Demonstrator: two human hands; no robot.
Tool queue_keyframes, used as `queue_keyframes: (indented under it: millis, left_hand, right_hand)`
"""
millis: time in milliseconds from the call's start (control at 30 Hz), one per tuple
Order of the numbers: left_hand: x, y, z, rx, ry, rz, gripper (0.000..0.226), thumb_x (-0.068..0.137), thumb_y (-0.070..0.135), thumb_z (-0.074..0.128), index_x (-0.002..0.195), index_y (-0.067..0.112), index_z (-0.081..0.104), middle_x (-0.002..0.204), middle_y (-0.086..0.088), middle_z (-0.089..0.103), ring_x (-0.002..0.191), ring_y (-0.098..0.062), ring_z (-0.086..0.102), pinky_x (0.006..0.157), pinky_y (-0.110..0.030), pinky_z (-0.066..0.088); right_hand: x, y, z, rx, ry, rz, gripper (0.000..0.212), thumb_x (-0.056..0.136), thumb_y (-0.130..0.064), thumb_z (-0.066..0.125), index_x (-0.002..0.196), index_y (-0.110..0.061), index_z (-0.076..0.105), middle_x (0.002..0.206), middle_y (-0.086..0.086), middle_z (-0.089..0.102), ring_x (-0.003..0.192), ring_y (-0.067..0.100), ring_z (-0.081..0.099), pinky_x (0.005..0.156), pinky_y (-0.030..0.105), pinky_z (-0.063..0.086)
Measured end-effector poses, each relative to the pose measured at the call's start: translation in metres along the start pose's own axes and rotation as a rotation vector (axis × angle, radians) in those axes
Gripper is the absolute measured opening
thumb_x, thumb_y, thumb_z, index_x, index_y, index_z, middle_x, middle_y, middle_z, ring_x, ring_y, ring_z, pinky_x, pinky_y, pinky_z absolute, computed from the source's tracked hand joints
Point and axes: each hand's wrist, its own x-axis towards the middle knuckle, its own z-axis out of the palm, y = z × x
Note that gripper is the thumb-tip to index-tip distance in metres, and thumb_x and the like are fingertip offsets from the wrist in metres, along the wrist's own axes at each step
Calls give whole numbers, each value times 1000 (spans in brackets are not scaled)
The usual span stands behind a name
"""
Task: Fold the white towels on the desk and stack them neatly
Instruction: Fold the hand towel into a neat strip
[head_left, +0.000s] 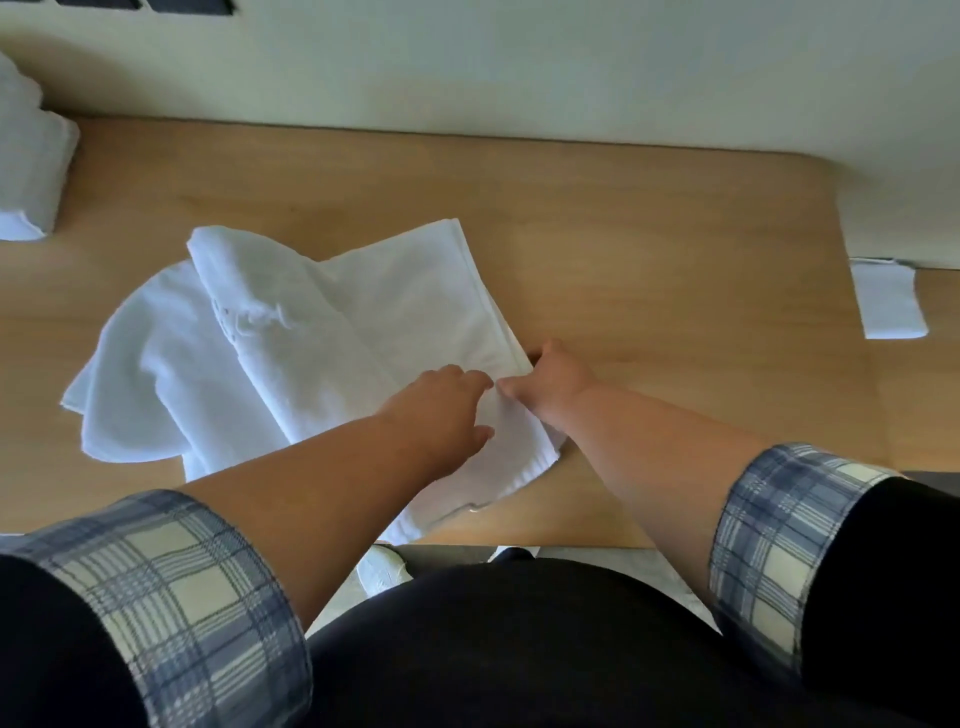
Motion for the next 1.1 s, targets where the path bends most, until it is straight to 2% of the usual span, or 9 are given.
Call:
queue_keyframes:
  millis: [133, 200, 333, 433, 533, 667, 800, 900, 1100]
  left_hand:
    - [19, 32, 19, -148, 28, -139, 58, 96, 40, 55, 148, 26, 35, 141, -11, 43, 127, -34, 43, 103, -42, 37]
    - [24, 43, 18, -197, 93, -168, 63, 98, 41, 53, 153, 24, 27, 148, -12, 38, 134, -35, 38, 109, -42, 33]
    - [38, 63, -1, -187, 114, -69, 68, 100, 45, 48, 157, 26, 16, 159, -3, 25, 145, -26, 25, 116, -40, 24]
    - [56, 90, -16, -167, 79, 10, 67, 101, 45, 46, 157, 27, 14, 162, 3, 22, 147, -23, 22, 118, -40, 23]
    - [74, 120, -19, -110, 38, 72, 71, 99, 46, 50, 157, 28, 14, 162, 1, 20, 147, -23, 21, 117, -44, 26]
    - [89, 152, -3, 21, -80, 156, 70, 97, 46, 54, 156, 30, 18, 162, -2, 21, 145, -25, 26, 114, -44, 31]
    - [92, 171, 20, 157, -156, 201, 70, 95, 43, 59, 154, 33, 24, 157, -4, 28, 139, -30, 32, 108, -46, 39]
    - [101, 176, 26, 212, -121, 203, 67, 92, 42, 63, 150, 33, 31, 150, -6, 33, 133, -29, 35, 98, -42, 43]
    - [112, 177, 27, 156, -72, 197, 74, 89, 43, 67, 151, 33, 28, 146, -4, 36, 132, -26, 37, 95, -38, 42]
  right_hand:
    - [8, 10, -6, -88, -167, -138, 19, 87, -39, 64, 98, -23, 63, 99, 0, 69, 91, 22, 64, 75, 30, 48]
    - [7, 18, -16, 98, -167, -195, 4, 89, -33, 61, 89, -30, 63, 91, -5, 70, 87, 18, 66, 67, 27, 47]
    - [5, 36, -47, 564, -174, -110, 12, 94, -28, 59, 105, -32, 64, 96, -1, 75, 87, 22, 73, 71, 37, 59]
    - [10, 55, -81, 688, -54, -69, 6, 94, -31, 60, 99, -32, 64, 94, 0, 75, 78, 22, 74, 59, 35, 60]
    - [21, 84, -120, 544, 126, -47, 10, 93, -36, 58, 99, -29, 62, 93, -1, 70, 76, 20, 70, 48, 26, 52]
    - [31, 134, -155, 269, 299, 2, 10, 92, -27, 56, 99, -29, 63, 97, -6, 66, 85, 18, 63, 75, 30, 51]
    - [17, 170, -155, 360, 513, 127, 15, 92, -36, 54, 97, -22, 59, 91, -5, 64, 79, 17, 60, 63, 28, 40]
    - [6, 176, -138, 373, 329, 188, 37, 86, -52, 57, 80, -16, 58, 79, 4, 66, 73, 26, 64, 65, 34, 50]
    - [3, 165, -114, 601, 194, 186, 33, 83, -40, 73, 103, -18, 60, 80, 5, 72, 68, 19, 71, 73, 42, 61]
